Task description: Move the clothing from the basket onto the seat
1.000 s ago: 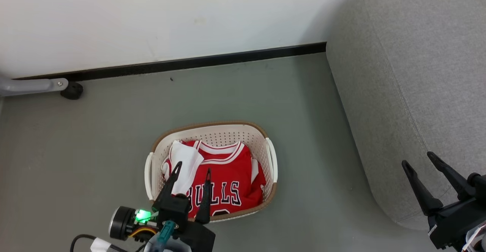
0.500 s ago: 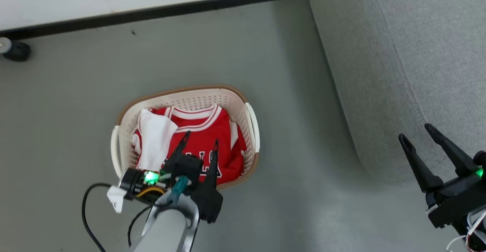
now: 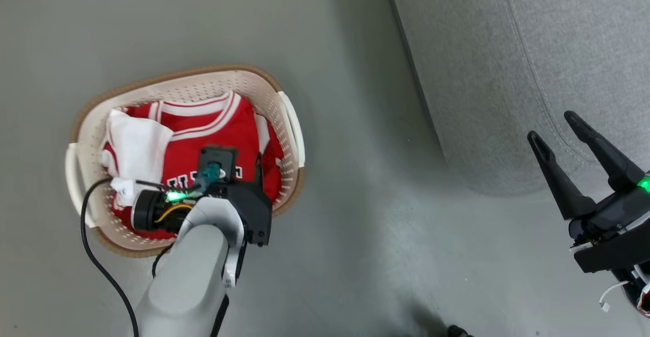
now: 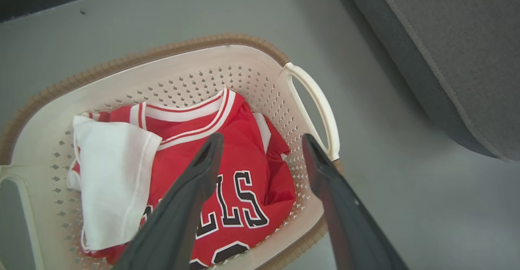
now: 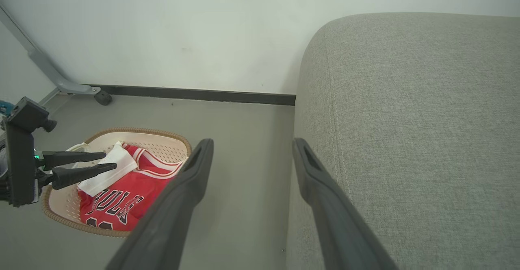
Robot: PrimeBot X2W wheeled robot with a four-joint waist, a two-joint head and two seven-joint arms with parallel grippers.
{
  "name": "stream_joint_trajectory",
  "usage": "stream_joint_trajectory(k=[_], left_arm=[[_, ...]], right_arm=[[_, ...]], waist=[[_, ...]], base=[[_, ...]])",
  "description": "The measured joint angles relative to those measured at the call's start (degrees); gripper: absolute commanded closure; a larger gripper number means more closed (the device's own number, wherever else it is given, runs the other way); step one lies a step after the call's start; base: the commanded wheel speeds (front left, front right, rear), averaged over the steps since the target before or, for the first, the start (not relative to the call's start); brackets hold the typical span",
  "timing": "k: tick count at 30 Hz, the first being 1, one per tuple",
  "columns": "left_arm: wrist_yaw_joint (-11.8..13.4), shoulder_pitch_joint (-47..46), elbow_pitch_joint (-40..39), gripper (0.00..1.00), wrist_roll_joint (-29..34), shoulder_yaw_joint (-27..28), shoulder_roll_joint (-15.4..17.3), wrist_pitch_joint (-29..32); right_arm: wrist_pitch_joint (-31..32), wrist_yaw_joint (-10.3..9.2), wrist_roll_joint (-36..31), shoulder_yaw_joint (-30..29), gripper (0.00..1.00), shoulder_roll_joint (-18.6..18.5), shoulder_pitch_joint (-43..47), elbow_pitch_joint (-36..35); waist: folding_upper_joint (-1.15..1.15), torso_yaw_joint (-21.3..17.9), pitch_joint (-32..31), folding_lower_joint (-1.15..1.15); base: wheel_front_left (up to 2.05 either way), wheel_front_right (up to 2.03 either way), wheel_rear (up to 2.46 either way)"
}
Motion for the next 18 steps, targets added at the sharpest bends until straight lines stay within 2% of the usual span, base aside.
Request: stream_joint_trajectory(k=[8, 18], left_arm=[[0.00, -6.02, 5.67, 0.00, -3.01, 2.42, -0.02, 3.31], [0.00, -11.38, 13.06, 0.00, -5.16, 4.10, 0.04, 2.48]], right_arm=[[0.00, 0.00, 0.43, 0.09, 0.00, -1.94, -1.98, -0.12], [-0.01, 0.01, 0.90, 1.09, 0.00, -1.92, -5.97, 1.60]], waist=[[0.00, -3.33, 6.76, 0.00], [0.00, -6.18, 14.95, 0.00]], base=[[0.00, 0.00, 0.00], [0.00, 0.00, 0.00]])
